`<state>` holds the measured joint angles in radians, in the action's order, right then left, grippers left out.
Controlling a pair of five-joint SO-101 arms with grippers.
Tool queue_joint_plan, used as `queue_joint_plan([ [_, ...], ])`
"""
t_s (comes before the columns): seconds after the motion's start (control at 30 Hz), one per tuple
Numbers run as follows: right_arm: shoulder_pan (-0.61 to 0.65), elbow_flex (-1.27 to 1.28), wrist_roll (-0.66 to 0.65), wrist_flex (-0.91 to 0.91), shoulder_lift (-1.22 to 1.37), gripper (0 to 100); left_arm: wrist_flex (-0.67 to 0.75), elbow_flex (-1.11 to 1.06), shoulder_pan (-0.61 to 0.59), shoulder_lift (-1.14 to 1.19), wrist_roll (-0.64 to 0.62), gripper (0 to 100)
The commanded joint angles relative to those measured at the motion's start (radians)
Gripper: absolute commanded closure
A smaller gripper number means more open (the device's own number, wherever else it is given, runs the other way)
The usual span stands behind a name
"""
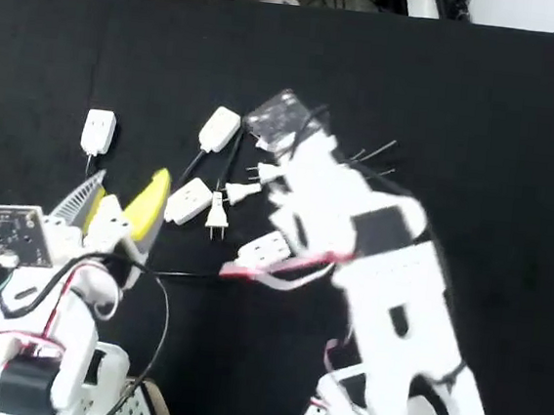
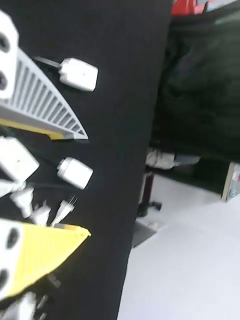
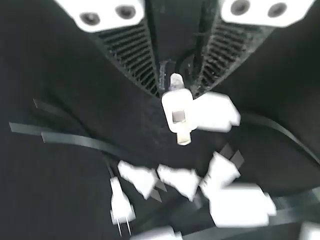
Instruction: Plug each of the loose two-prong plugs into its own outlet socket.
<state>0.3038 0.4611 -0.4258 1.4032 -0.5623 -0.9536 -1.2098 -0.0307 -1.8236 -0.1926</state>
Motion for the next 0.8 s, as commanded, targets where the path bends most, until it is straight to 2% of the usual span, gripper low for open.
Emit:
queue_joint_plan([
  [0.0, -0.15, -0.14, -0.272, 0.137, 0.157, 98.7, 0.069, -0.012, -0.024, 0.0, 0.021, 73],
  [0.13, -0.226, -0.189, -0.537, 0.092, 0.414, 98.7, 0.072, -0.018, -0.028, 0.0, 0.023, 73],
  [0.3, -0.229, -0.3, -0.726, 0.002, 0.699, 98.6, 0.072, -0.025, -0.024, 0.002, 0.023, 73],
  [0.47, -0.23, -0.458, -0.726, 0.015, 0.878, 96.9, 0.071, -0.025, -0.025, 0.002, 0.023, 73],
  [0.67, -0.238, -0.584, -0.713, 0.157, 0.905, 76.8, 0.071, -0.025, -0.025, 0.002, 0.023, 73],
  [0.77, -0.262, -0.668, -0.585, 0.227, 0.892, 68.4, 0.071, -0.025, -0.025, 0.002, 0.021, 73],
])
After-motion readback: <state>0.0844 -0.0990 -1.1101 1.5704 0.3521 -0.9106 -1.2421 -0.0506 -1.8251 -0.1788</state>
